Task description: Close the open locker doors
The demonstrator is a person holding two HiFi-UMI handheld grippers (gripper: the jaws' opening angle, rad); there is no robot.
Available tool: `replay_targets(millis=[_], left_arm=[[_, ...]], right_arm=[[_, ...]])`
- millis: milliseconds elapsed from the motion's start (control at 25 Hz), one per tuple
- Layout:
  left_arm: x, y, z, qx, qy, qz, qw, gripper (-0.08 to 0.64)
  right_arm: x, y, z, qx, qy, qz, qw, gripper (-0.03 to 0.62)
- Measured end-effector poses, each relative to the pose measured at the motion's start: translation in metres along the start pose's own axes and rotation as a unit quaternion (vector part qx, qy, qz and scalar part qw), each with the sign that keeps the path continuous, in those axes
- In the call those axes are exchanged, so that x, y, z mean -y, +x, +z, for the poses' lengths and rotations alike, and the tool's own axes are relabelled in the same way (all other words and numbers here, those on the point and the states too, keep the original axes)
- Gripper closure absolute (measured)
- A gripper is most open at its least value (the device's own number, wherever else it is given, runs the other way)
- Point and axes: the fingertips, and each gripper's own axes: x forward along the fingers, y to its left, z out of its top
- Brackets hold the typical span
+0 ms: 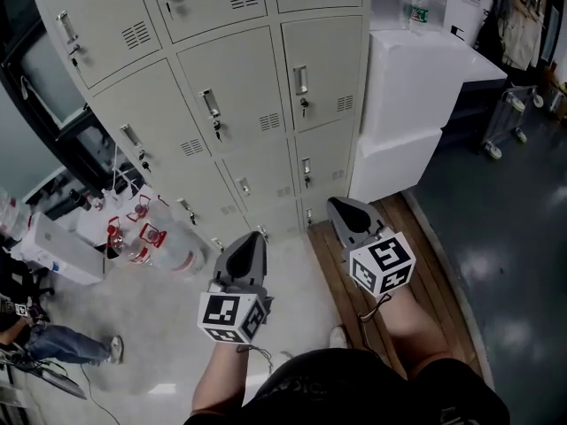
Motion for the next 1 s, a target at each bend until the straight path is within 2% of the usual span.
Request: replay_targets(millis=[360, 1000], left_arm=[[-0.017, -0.016, -0.005, -0.003, -0.009, -0.034, 0.9994, 0.555], [-0.039, -0.035, -0.004, 0.0, -0.015, -0.058, 0.9982, 0.555]], right_arm=[[-0.026, -0.004, -0.009, -0.012, 0.002, -0.034, 0.999, 0.591], [-0.061, 0.004, -0.005, -0.017, -0.006, -0.047, 0.999, 0.591]])
